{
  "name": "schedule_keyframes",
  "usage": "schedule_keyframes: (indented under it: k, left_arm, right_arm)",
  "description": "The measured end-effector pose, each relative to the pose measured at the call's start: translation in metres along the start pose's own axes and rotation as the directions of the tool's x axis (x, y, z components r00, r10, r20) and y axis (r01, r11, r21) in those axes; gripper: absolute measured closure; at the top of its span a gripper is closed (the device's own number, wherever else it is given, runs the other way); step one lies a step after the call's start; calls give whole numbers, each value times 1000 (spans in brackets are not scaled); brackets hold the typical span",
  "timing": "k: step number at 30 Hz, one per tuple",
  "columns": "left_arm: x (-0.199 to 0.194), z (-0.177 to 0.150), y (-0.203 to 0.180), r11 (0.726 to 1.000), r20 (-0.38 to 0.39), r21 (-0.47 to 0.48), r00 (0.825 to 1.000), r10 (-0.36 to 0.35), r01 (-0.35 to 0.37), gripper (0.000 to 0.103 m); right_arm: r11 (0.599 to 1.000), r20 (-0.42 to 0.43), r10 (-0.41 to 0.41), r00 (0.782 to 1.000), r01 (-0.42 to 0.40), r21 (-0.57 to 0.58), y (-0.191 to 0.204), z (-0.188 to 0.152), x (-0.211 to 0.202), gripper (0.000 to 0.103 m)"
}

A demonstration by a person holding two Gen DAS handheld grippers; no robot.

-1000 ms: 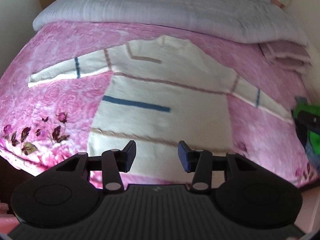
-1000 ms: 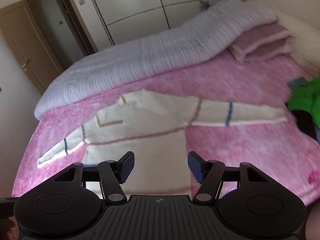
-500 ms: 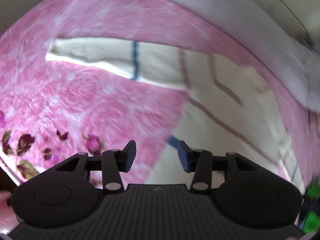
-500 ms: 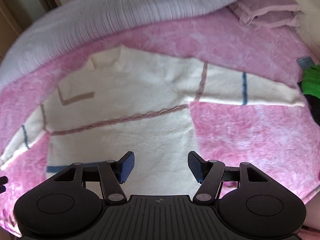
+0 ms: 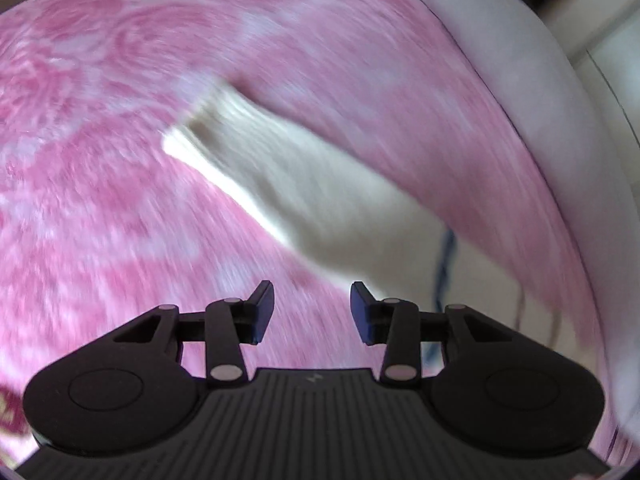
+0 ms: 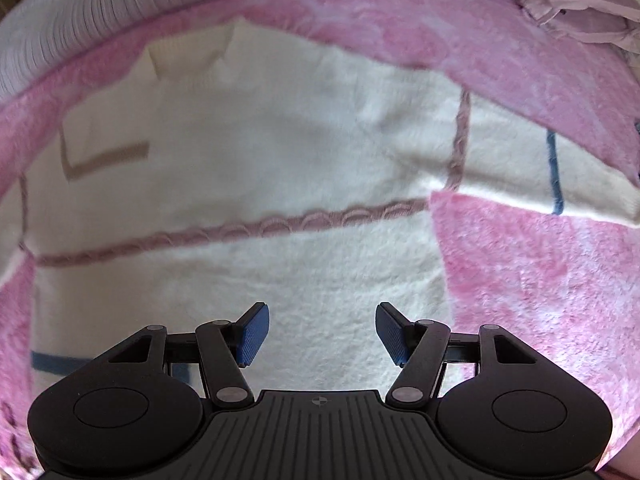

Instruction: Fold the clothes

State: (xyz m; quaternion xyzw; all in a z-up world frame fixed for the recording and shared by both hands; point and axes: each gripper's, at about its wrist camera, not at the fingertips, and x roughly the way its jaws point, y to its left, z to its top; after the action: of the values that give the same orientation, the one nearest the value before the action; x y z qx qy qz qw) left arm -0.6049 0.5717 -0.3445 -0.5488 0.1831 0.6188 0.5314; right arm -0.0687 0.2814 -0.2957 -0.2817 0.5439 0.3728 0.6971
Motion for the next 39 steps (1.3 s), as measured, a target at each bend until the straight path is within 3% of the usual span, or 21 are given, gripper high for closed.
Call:
schedule_keyframes:
  k: [4, 7, 8, 9, 13, 16, 19, 21, 23, 26, 27, 28, 30, 31, 35, 37, 39]
  left_arm:
    - [22, 18, 21, 994, 50, -111, 999, 6, -1, 70]
    - [30, 22, 30, 986, 96, -164, 995, 8, 8, 77]
    - [31, 23, 29, 987, 108, -164, 994, 19, -2, 85]
    - [31, 23, 25, 990, 112, -137, 993, 46, -30, 93]
    - [14, 21, -9, 997, 179, 27, 982, 65, -71, 99]
    - [-12, 10, -43, 991, 244, 130, 970, -14, -19, 100]
    - [-52, -14, -87, 968, 256, 230, 953, -164, 105, 100]
    - [-76, -36, -123, 926, 229, 319, 931, -283, 203, 100]
    - [-96, -69, -162, 853, 153, 419, 901, -405, 312, 100]
    - [-108, -133, -217, 690, -54, 537, 836, -547, 486, 97]
    - [-103, -156, -233, 639, -161, 543, 815, -557, 545, 89]
    - [-97, -178, -245, 603, -248, 539, 795, -553, 588, 87]
    - [-83, -215, -255, 610, -333, 515, 796, -505, 602, 87]
    - [-75, -227, -254, 633, -364, 504, 809, -462, 588, 87]
    - [-53, -238, -225, 728, -387, 500, 873, -297, 470, 87]
    - [-49, -227, -207, 761, -347, 519, 910, -229, 389, 87]
    - [-49, -213, -192, 781, -308, 534, 935, -179, 325, 87]
  right_arm:
    - [1000, -41, -11, 999, 11, -3, -4, -7, 21, 40]
    - [1000, -58, -12, 998, 12, -17, -10, -10, 31, 40]
    - [1000, -61, -14, 998, 13, -21, -12, -11, 33, 40]
    - [1000, -62, -15, 998, 14, -22, -16, -11, 35, 40]
    - [1000, -57, -9, 998, 9, -2, -36, -11, 39, 40]
    - [1000, -43, -11, 999, 11, 16, -54, -9, 35, 40]
    - [999, -30, -13, 999, 14, 35, -73, -8, 32, 40]
    - [999, -21, -15, 1000, 16, 47, -85, -7, 29, 40]
    - [997, -9, -13, 1000, 14, 76, -98, -4, 24, 40]
    - [992, 33, -4, 999, 0, 129, -113, 1, 15, 40]
    - [989, 47, -1, 999, -6, 146, -117, 3, 12, 40]
    - [987, 61, 1, 998, -11, 163, -122, 5, 9, 40]
    - [982, 77, 1, 997, -16, 188, -128, 7, 6, 40]
    - [980, 81, 2, 997, -18, 198, -130, 8, 6, 40]
    - [977, 112, 33, 993, -55, 207, -132, 9, 5, 40]
    - [973, 125, 69, 990, -94, 211, -131, 10, 10, 40]
    - [960, 128, 142, 982, -168, 226, -123, 12, 19, 40]
